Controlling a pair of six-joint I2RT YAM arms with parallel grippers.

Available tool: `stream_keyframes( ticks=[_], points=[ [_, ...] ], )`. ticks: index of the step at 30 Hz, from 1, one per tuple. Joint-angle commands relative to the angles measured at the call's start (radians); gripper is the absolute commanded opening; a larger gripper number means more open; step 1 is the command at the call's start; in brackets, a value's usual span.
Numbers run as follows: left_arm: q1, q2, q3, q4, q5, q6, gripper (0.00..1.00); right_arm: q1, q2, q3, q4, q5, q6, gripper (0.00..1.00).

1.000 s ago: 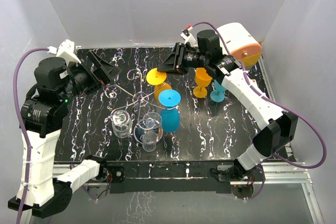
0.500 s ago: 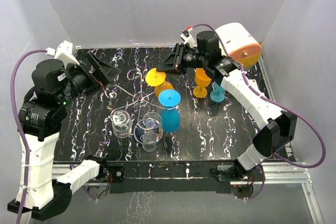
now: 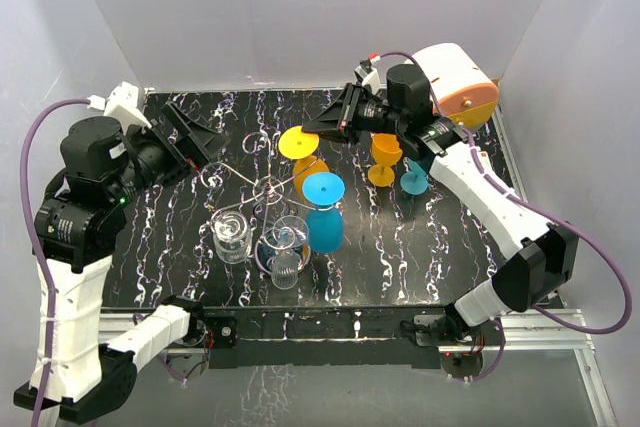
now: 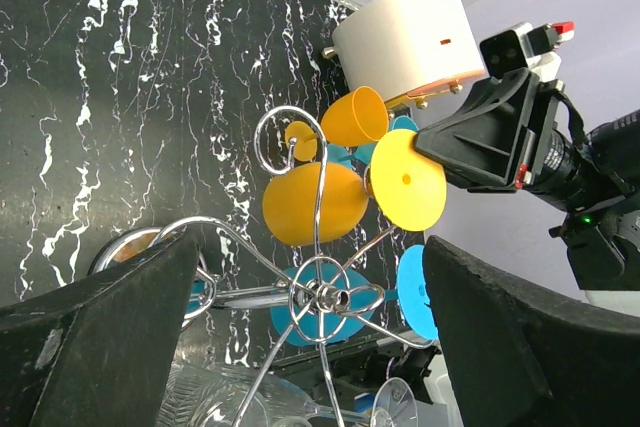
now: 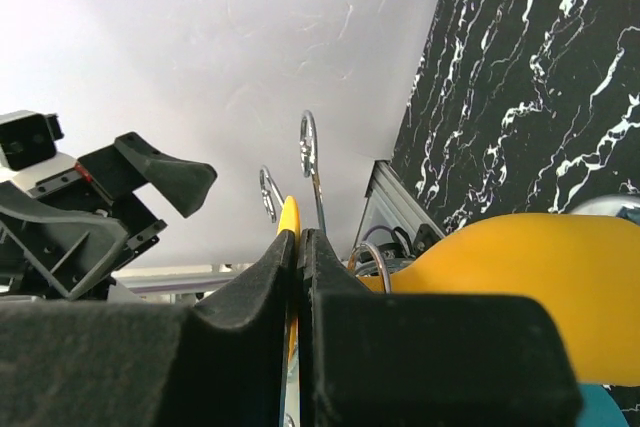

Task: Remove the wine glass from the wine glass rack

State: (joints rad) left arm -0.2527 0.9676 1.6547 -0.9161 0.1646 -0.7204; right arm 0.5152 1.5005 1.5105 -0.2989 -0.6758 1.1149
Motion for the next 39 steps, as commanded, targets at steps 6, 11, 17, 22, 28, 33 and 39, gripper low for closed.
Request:
stream_keyframes(
  ticks=[6, 11, 17, 22, 28, 33, 39],
  points=[
    [-0.004, -0.024, 0.005, -0.021, 0.0, -0.006, 0.93, -0.049, -0.095, -0.067, 0.124, 0.018, 0.098, 0.0],
    [-0.005, -0.025, 0.007, -0.021, 0.005, -0.01, 0.93, -0.068, -0.106, -0.086, 0.119, 0.031, 0.099, 0.0],
    [-0.005, -0.029, 0.007, -0.026, 0.006, -0.011, 0.93, -0.084, -0.12, -0.094, 0.122, -0.01, 0.094, 0.0],
    [-0.004, -0.031, 0.006, -0.027, 0.004, -0.011, 0.93, -0.09, -0.148, -0.126, 0.147, -0.08, 0.078, 0.0],
    [-0.004, -0.033, -0.005, -0.018, 0.013, -0.014, 0.93, -0.089, -0.152, -0.133, 0.157, -0.137, 0.068, 0.0],
    [-0.004, -0.032, -0.01, -0.012, 0.016, -0.017, 0.93, -0.063, -0.131, -0.112, 0.155, -0.147, 0.057, 0.0],
    [-0.004, -0.033, -0.009, -0.014, 0.015, -0.017, 0.93, -0.017, -0.087, -0.063, 0.161, -0.128, 0.059, 0.0]
  ],
)
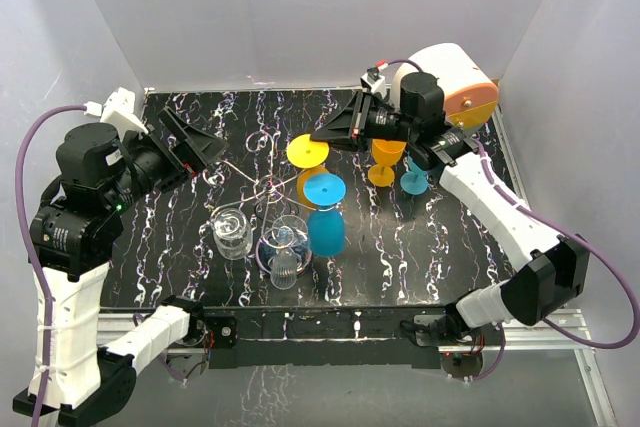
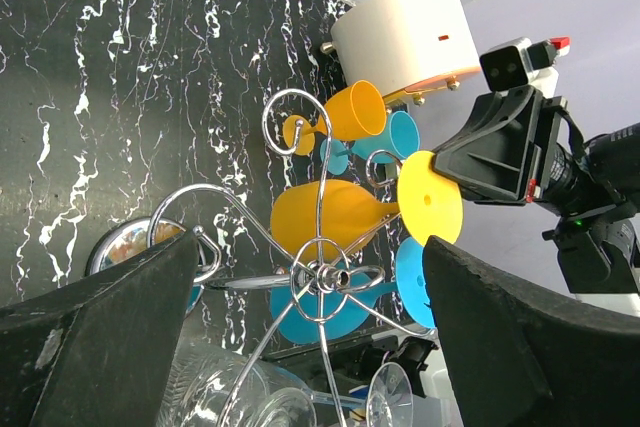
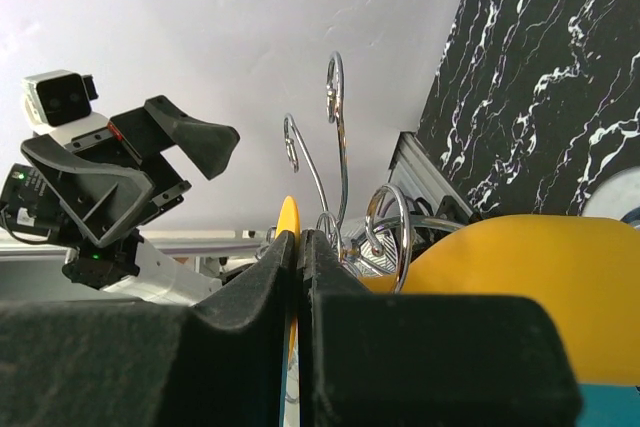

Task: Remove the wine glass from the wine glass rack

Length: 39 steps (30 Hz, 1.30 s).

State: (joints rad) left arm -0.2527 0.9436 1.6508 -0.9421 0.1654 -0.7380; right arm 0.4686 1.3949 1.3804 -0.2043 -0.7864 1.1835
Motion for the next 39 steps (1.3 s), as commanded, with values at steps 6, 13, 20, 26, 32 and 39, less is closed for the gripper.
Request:
stream_keyframes(
  ticks=[6, 13, 20, 26, 32, 39],
  points=[
    [-0.004, -0.008, 0.004, -0.003, 0.007, 0.008, 0.93, 0.055, 0.064, 0.097, 0.108, 0.006, 0.011, 0.0],
    [-0.005, -0.005, 0.009, -0.009, 0.002, 0.011, 0.93, 0.062, 0.113, 0.126, 0.163, 0.033, 0.047, 0.0],
    [-0.005, 0.002, 0.023, -0.016, -0.003, 0.013, 0.93, 0.059, 0.157, 0.15, 0.223, 0.097, 0.085, 0.0],
    [-0.004, 0.029, 0.05, 0.009, 0.011, 0.015, 0.93, 0.027, 0.179, 0.181, 0.25, 0.167, 0.102, 0.0],
    [-0.005, 0.096, 0.037, 0.155, 0.151, -0.036, 0.94, -0.027, 0.191, 0.221, 0.31, 0.164, 0.127, 0.0],
    [-0.004, 0.195, 0.025, 0.426, 0.353, -0.175, 0.9, -0.016, 0.233, 0.313, 0.416, 0.091, 0.149, 0.0]
  ],
)
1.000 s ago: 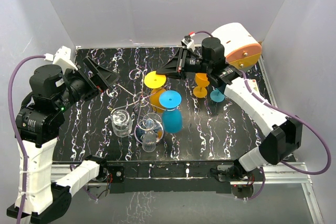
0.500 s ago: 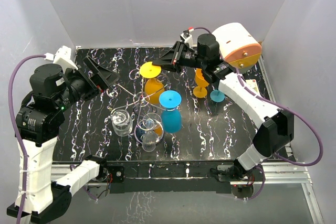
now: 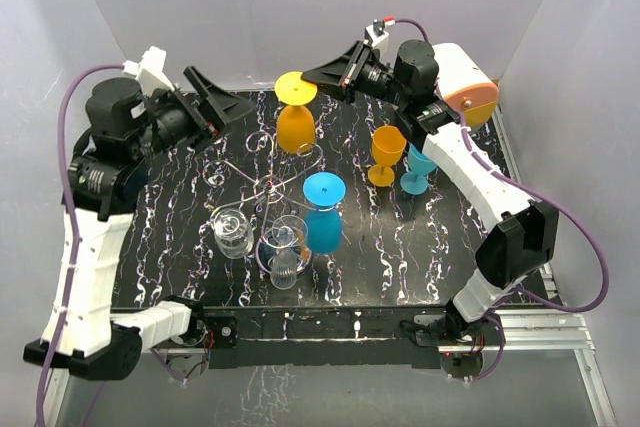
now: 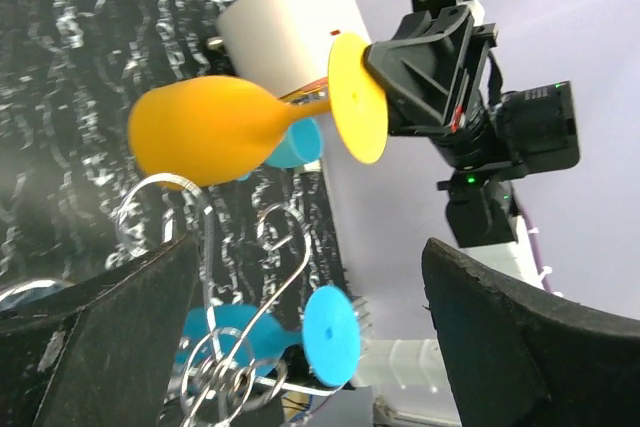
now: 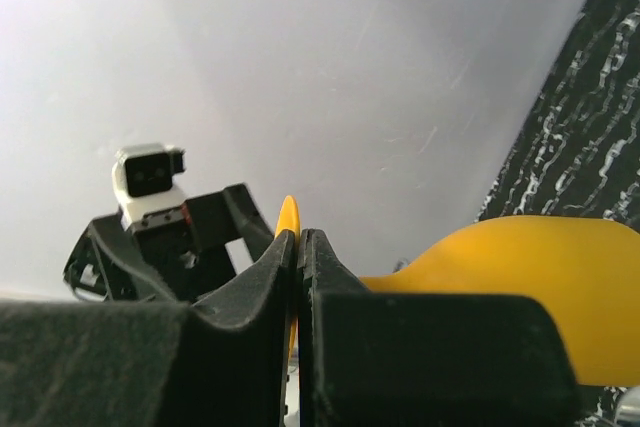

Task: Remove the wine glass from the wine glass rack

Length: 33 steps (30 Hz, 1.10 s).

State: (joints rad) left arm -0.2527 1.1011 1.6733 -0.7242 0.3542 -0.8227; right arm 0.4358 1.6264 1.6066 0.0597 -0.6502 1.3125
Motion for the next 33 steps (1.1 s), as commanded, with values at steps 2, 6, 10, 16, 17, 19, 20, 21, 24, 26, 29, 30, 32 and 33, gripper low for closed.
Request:
stream_keyframes(
  ticks=[2, 6, 10, 16, 17, 19, 20, 21, 24, 26, 29, 30, 32, 33],
  points=[
    [-0.005, 0.059, -0.011, 0.286, 0.206, -0.142, 0.88, 0.03, 0.003, 0.107, 0.167, -0.044, 0.016, 0.0],
    [-0.004, 0.083, -0.053, 0.418, 0.263, -0.235, 0.8, 0.064, 0.006, 0.143, 0.173, -0.029, 0.001, 0.0],
    [-0.004, 0.075, -0.106, 0.521, 0.294, -0.307, 0.67, 0.09, 0.005, 0.158, 0.169, -0.01, -0.012, 0.0],
    [-0.005, 0.044, -0.182, 0.613, 0.316, -0.386, 0.46, 0.13, 0.001, 0.173, 0.146, 0.017, -0.05, 0.0],
    [-0.004, 0.04, -0.189, 0.61, 0.314, -0.389, 0.42, 0.136, 0.002, 0.177, 0.134, 0.021, -0.061, 0.0],
    [-0.004, 0.026, -0.199, 0.605, 0.309, -0.391, 0.31, 0.145, -0.003, 0.178, 0.117, 0.031, -0.077, 0.0],
    [-0.005, 0.021, -0.203, 0.601, 0.304, -0.391, 0.26, 0.15, -0.005, 0.176, 0.108, 0.034, -0.087, 0.0],
    [-0.005, 0.015, -0.204, 0.598, 0.302, -0.391, 0.21, 0.153, -0.011, 0.174, 0.099, 0.04, -0.096, 0.0],
    [-0.005, 0.004, -0.209, 0.599, 0.304, -0.397, 0.09, 0.159, -0.029, 0.156, 0.08, 0.047, -0.116, 0.0],
    [-0.005, -0.004, -0.216, 0.613, 0.309, -0.41, 0.03, 0.159, -0.047, 0.133, 0.078, 0.047, -0.126, 0.0],
    [-0.004, -0.014, -0.234, 0.669, 0.324, -0.448, 0.0, 0.157, -0.085, 0.101, 0.056, 0.054, -0.168, 0.15],
    [-0.005, -0.02, -0.241, 0.692, 0.33, -0.464, 0.0, 0.153, -0.1, 0.087, 0.048, 0.057, -0.185, 0.23],
    [-0.004, -0.03, -0.254, 0.744, 0.342, -0.499, 0.0, 0.139, -0.138, 0.056, 0.03, 0.065, -0.221, 0.4],
    [-0.004, -0.035, -0.259, 0.77, 0.345, -0.516, 0.0, 0.128, -0.159, 0.039, 0.02, 0.074, -0.238, 0.45]
  ],
)
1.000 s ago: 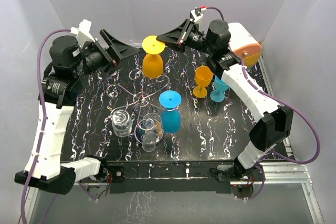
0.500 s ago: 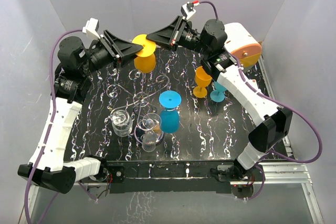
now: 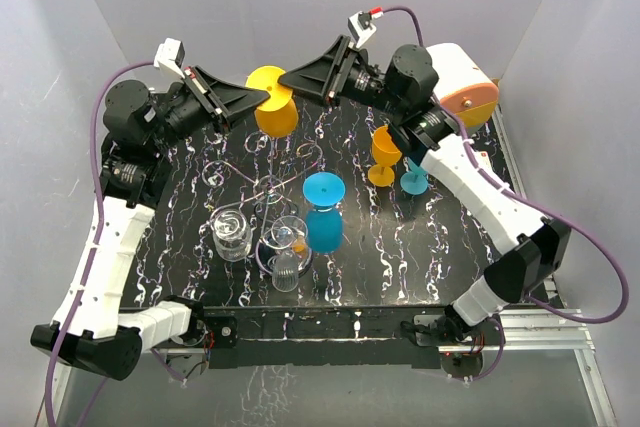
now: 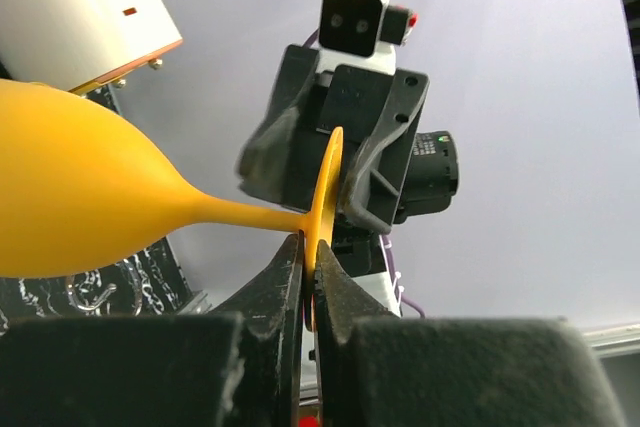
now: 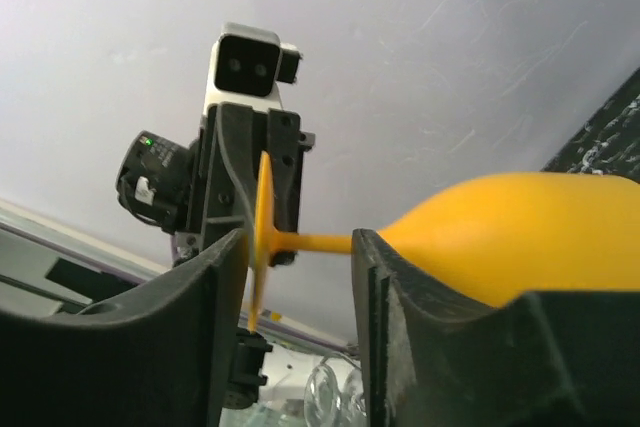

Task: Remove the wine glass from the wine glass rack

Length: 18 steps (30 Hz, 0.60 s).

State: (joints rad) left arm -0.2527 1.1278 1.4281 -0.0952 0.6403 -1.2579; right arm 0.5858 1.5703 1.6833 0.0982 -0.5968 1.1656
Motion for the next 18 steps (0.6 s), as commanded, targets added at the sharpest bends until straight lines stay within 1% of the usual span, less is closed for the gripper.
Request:
stream_keyframes(
  ticks=[1, 3, 5, 8, 12, 14, 18],
  points=[
    [-0.004, -0.068, -0.017, 0.168, 0.064, -0.098, 0.0, -0.034, -0.129, -0.06, -0.029, 0.034, -0.108, 0.5],
    [-0.005, -0.079, -0.024, 0.231, 0.068, -0.143, 0.0, -0.055, -0.192, -0.105, -0.046, 0.068, -0.149, 0.63],
    [-0.004, -0.089, -0.034, 0.316, 0.069, -0.196, 0.0, -0.068, -0.247, -0.151, -0.062, 0.113, -0.184, 0.73],
    [-0.004, -0.098, -0.051, 0.466, 0.067, -0.284, 0.0, -0.072, -0.322, -0.22, -0.056, 0.167, -0.215, 0.84],
    [-0.005, -0.103, -0.087, 0.725, 0.048, -0.428, 0.0, -0.073, -0.388, -0.284, 0.005, 0.18, -0.205, 0.89],
    [-0.005, -0.106, -0.102, 0.819, 0.033, -0.493, 0.0, -0.072, -0.403, -0.306, 0.078, 0.157, -0.168, 0.9],
    [-0.004, -0.116, -0.127, 0.943, 0.003, -0.573, 0.0, -0.072, -0.39, -0.325, 0.287, 0.067, -0.049, 0.84]
  ],
)
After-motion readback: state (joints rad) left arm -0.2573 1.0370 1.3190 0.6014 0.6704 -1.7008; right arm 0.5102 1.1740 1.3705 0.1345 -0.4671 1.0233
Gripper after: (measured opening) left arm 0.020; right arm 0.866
